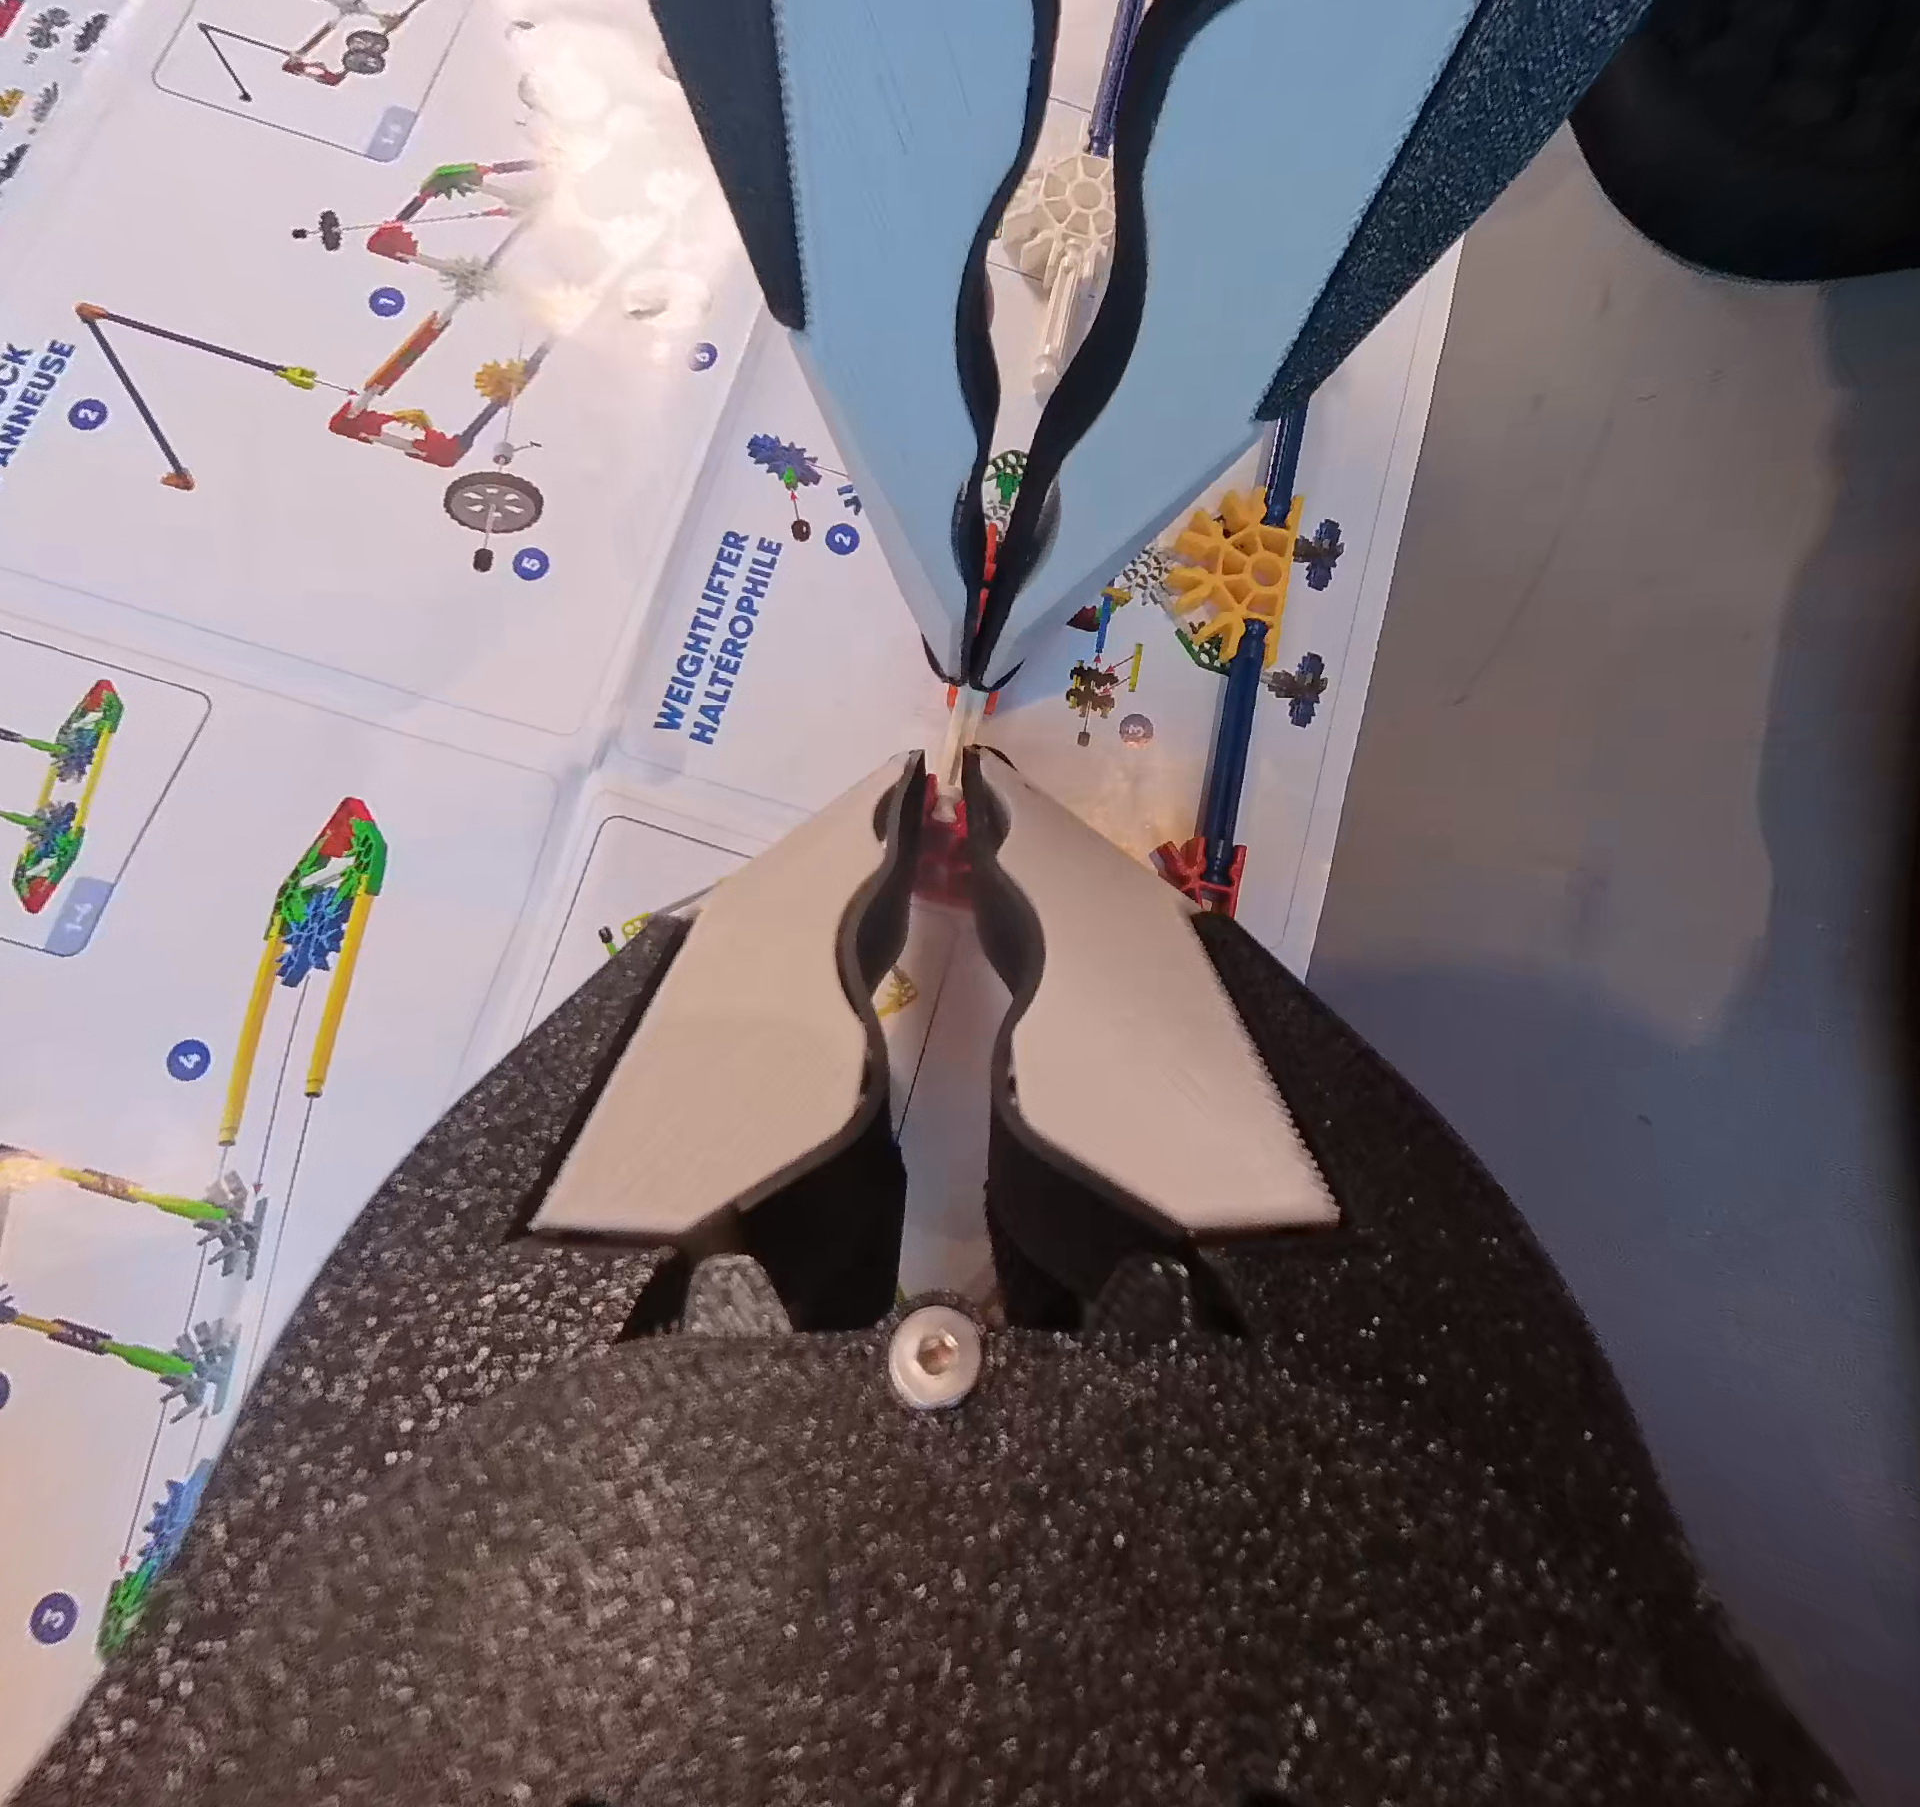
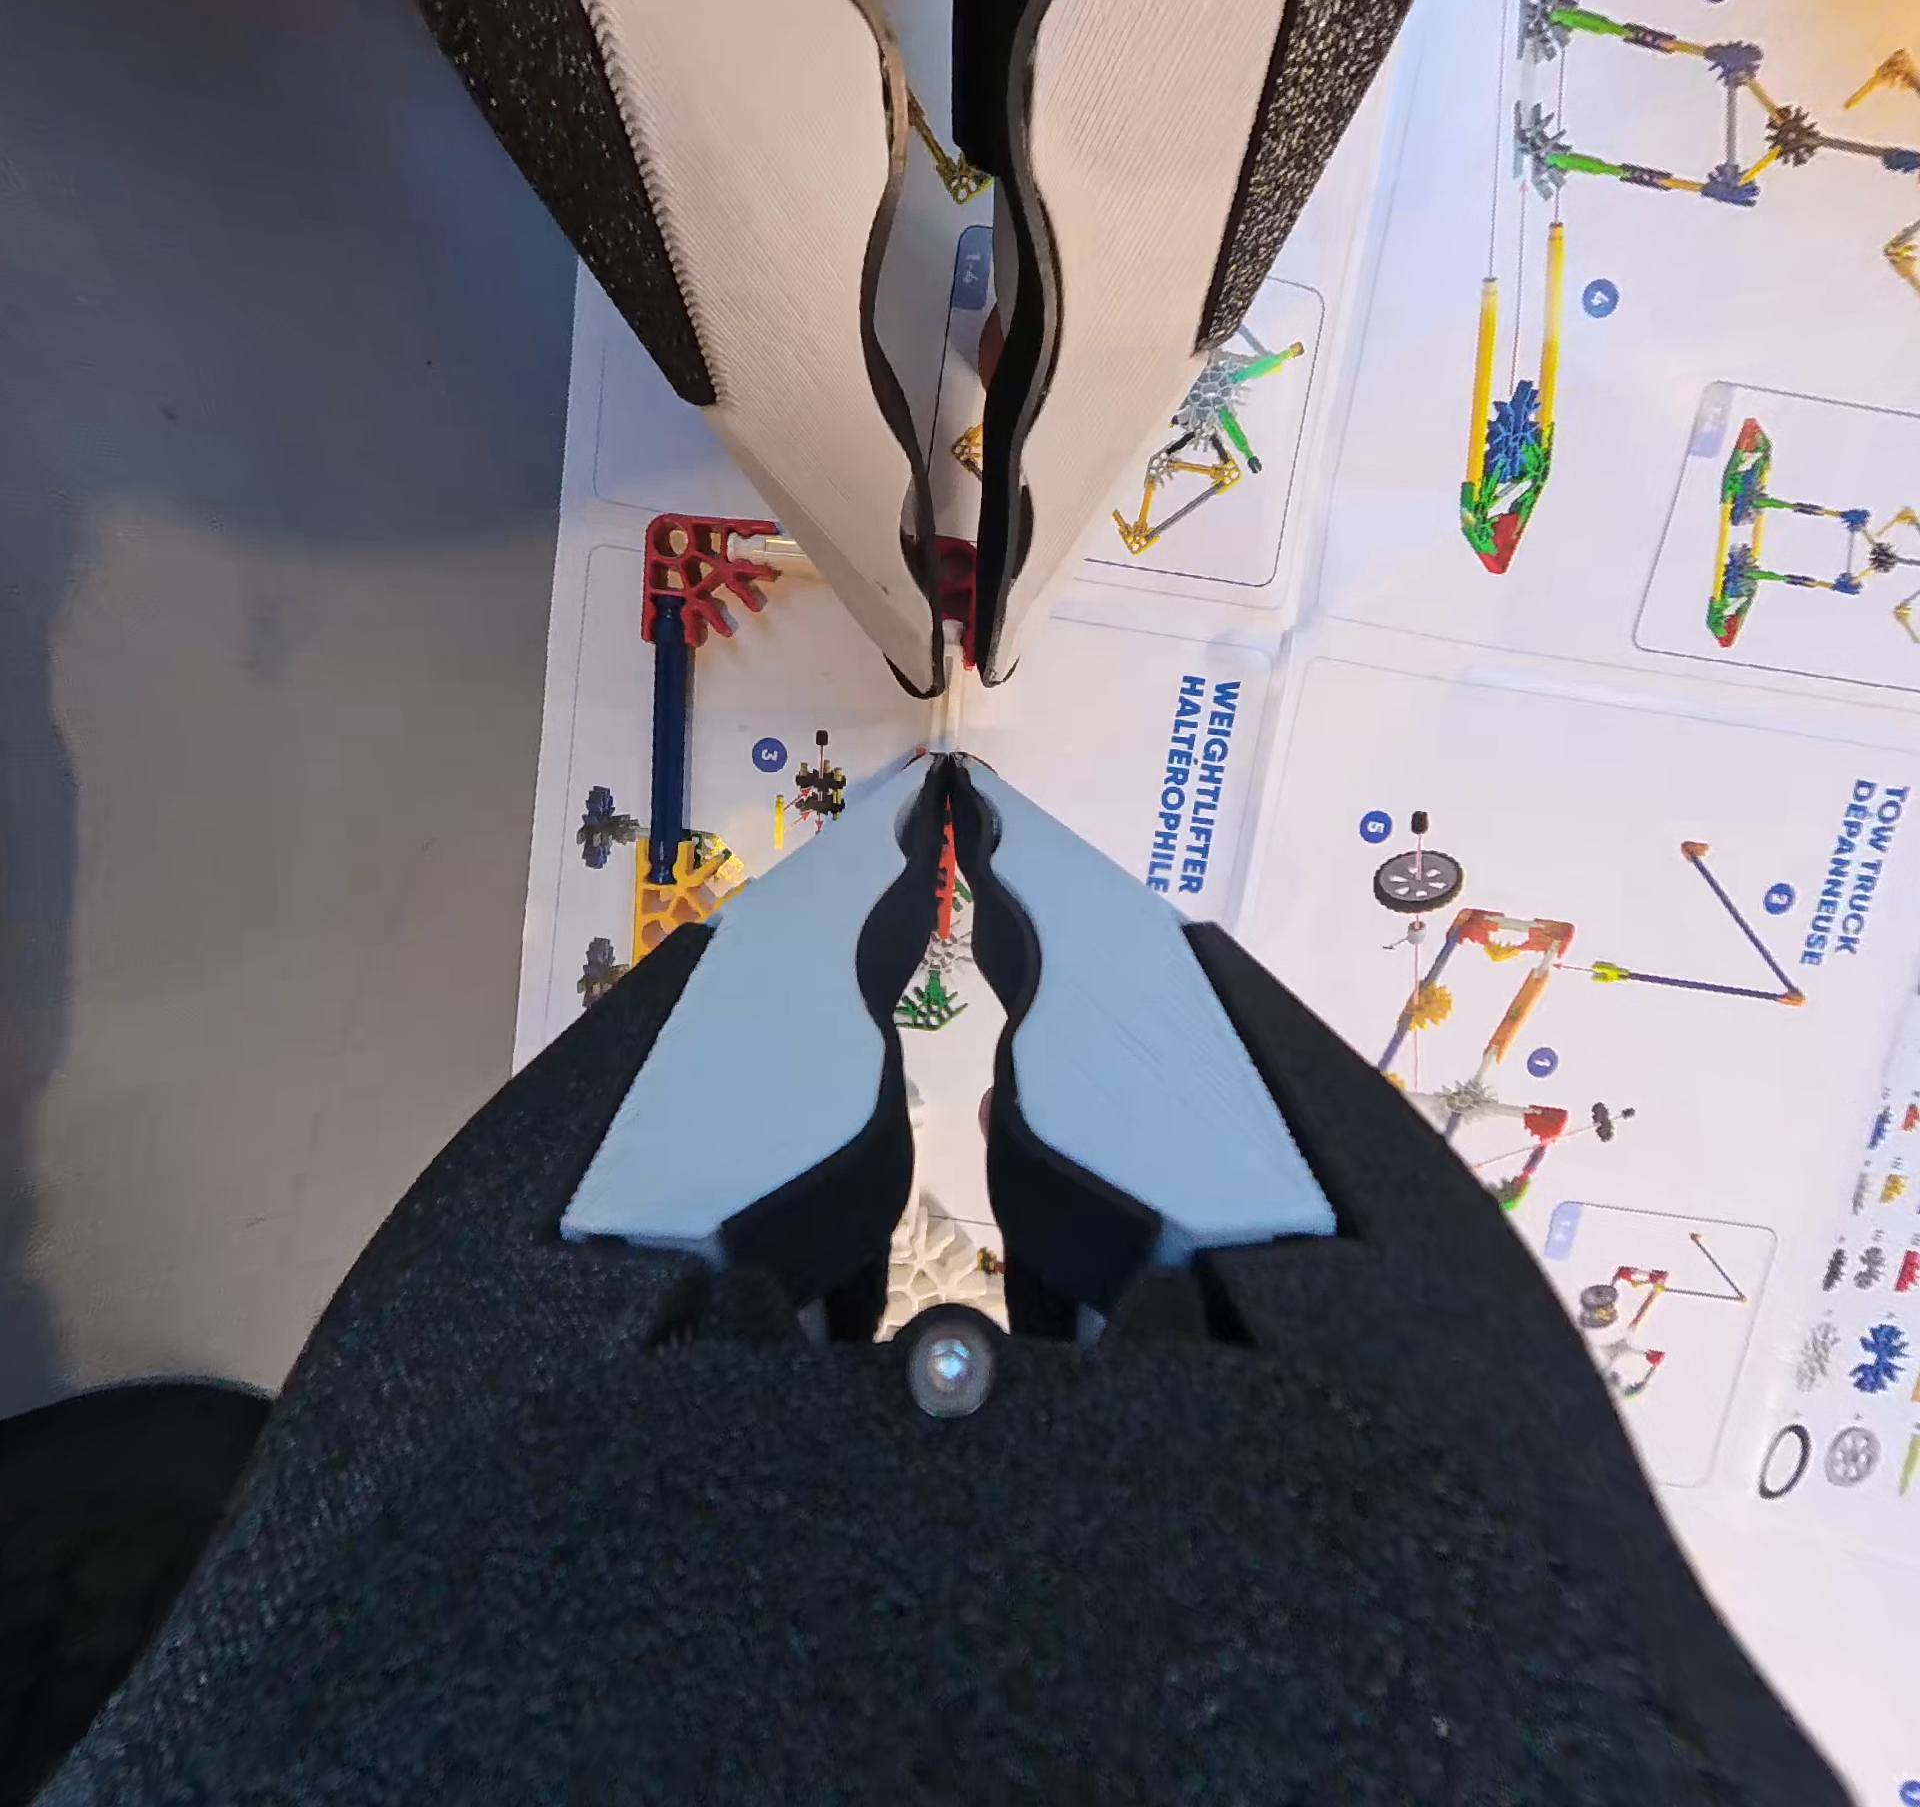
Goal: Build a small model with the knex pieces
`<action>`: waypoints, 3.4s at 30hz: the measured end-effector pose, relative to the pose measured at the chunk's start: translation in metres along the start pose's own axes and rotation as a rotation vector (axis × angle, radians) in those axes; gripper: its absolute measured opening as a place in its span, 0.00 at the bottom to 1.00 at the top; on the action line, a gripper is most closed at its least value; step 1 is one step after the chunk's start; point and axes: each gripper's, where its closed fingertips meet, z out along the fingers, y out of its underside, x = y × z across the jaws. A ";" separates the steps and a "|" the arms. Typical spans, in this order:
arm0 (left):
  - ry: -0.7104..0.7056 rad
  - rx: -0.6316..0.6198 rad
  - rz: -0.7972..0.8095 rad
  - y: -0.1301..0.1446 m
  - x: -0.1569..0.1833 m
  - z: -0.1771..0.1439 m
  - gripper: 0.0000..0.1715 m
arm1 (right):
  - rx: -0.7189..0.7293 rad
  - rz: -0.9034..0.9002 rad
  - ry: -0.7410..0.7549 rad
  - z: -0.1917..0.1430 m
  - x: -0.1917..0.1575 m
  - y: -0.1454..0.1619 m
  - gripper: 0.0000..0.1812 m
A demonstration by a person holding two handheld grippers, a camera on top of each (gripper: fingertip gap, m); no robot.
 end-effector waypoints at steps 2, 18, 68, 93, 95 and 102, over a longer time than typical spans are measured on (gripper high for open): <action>0.004 0.003 -0.007 0.000 0.000 0.000 0.03 | -0.010 0.010 -0.002 0.000 0.000 0.000 0.00; 0.005 -0.012 -0.009 0.002 0.001 0.005 0.04 | -0.055 0.018 -0.004 0.004 -0.003 0.002 0.00; -0.006 0.063 0.137 0.010 -0.018 -0.014 0.13 | 0.171 0.402 0.138 -0.065 -0.028 0.125 0.45; -0.190 0.306 -0.002 -0.018 -0.053 -0.037 0.13 | 0.587 0.471 0.463 -0.116 0.029 0.093 0.41; -0.259 0.337 -0.031 -0.021 -0.065 -0.044 0.14 | 0.629 0.495 0.580 -0.124 0.047 0.094 0.39; -0.432 0.376 -0.110 -0.020 -0.092 -0.057 0.15 | 0.711 0.568 0.768 -0.129 0.075 0.097 0.27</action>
